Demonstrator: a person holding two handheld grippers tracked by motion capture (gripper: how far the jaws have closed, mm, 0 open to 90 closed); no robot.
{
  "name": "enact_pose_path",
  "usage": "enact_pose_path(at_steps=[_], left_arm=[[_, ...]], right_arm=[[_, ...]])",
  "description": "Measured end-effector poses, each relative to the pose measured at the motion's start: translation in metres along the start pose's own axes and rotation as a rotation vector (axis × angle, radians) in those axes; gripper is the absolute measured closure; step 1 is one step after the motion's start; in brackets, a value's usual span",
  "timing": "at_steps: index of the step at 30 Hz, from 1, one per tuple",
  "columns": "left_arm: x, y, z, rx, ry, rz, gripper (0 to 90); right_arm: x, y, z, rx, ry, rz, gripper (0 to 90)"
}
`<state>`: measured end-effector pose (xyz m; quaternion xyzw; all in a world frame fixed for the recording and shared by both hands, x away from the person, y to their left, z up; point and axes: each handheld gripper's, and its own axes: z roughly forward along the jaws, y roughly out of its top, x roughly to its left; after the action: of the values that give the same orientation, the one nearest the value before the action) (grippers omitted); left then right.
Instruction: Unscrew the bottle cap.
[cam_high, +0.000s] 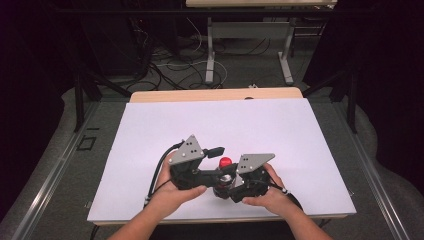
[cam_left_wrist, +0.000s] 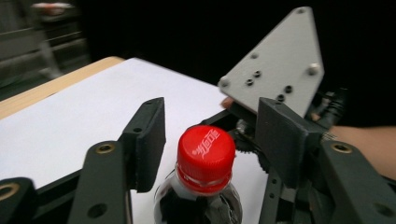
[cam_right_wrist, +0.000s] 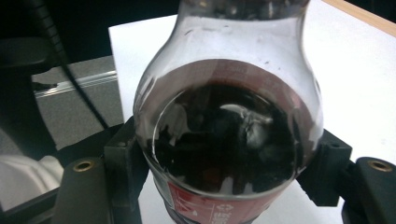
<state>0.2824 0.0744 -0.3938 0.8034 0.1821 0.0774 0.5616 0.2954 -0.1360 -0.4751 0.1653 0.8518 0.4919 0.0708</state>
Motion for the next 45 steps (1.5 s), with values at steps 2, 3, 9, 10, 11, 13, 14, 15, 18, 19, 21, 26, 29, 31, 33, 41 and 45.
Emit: enact_pose_path(at_steps=[2, 3, 9, 10, 11, 13, 14, 15, 18, 19, 21, 26, 29, 31, 33, 41, 45], left_arm=[[0.008, 0.000, 0.000, 0.036, -0.099, 0.030, 41.5], [0.012, -0.001, 0.000, 0.063, -0.150, 0.056, 41.6], [0.021, -0.006, 0.002, 0.114, -0.271, 0.078, 46.1], [0.022, -0.006, 0.002, 0.108, -0.273, 0.071, 46.7], [0.023, -0.006, 0.001, 0.103, -0.275, 0.067, 46.7], [0.026, -0.006, -0.001, 0.103, -0.278, 0.057, 48.5], [0.027, -0.006, -0.002, 0.100, -0.286, 0.054, 50.5], [0.028, -0.006, -0.002, 0.099, -0.292, 0.054, 53.1], [0.030, -0.006, -0.003, 0.094, -0.304, 0.049, 60.1], [0.030, -0.006, -0.003, 0.091, -0.300, 0.051, 60.5], [0.028, -0.006, -0.003, 0.087, -0.281, 0.051, 60.8], [0.017, -0.006, 0.001, 0.083, -0.131, 0.014, 61.1], [0.002, -0.005, 0.004, 0.075, 0.033, -0.015, 61.2], [-0.009, -0.005, 0.008, 0.058, 0.142, -0.047, 61.2], [-0.019, -0.006, 0.011, 0.051, 0.236, -0.067, 61.2], [-0.026, -0.004, 0.016, 0.049, 0.274, -0.080, 61.0], [-0.019, 0.000, 0.010, 0.044, 0.217, -0.091, 55.4]], right_arm=[[0.001, 0.000, 0.000, 0.000, 0.022, -0.007, 29.1], [0.002, 0.001, 0.000, -0.001, 0.026, -0.013, 29.1], [0.007, 0.002, 0.003, 0.008, 0.069, -0.050, 29.1], [0.008, 0.002, 0.004, 0.002, 0.066, -0.057, 29.1], [0.008, 0.002, 0.004, 0.007, 0.065, -0.057, 29.1], [0.008, 0.001, 0.004, 0.014, 0.073, -0.054, 29.1], [0.008, 0.001, 0.004, 0.015, 0.074, -0.056, 29.1], [0.008, 0.001, 0.005, 0.012, 0.073, -0.055, 29.1], [0.008, 0.001, 0.004, 0.010, 0.082, -0.057, 29.1], [0.008, 0.001, 0.004, 0.004, 0.080, -0.059, 29.1], [0.008, 0.001, 0.004, 0.005, 0.075, -0.054, 29.1], [0.005, 0.000, 0.003, 0.009, 0.033, -0.025, 29.1], [0.002, 0.000, 0.003, 0.007, -0.007, 0.009, 29.2], [0.000, 0.000, 0.003, 0.005, -0.030, 0.026, 29.2], [0.000, 0.000, 0.004, 0.006, -0.052, 0.040, 29.1], [-0.001, -0.001, 0.002, -0.001, -0.057, 0.045, 29.1], [-0.001, -0.001, 0.002, 0.006, -0.041, 0.039, 29.1]])
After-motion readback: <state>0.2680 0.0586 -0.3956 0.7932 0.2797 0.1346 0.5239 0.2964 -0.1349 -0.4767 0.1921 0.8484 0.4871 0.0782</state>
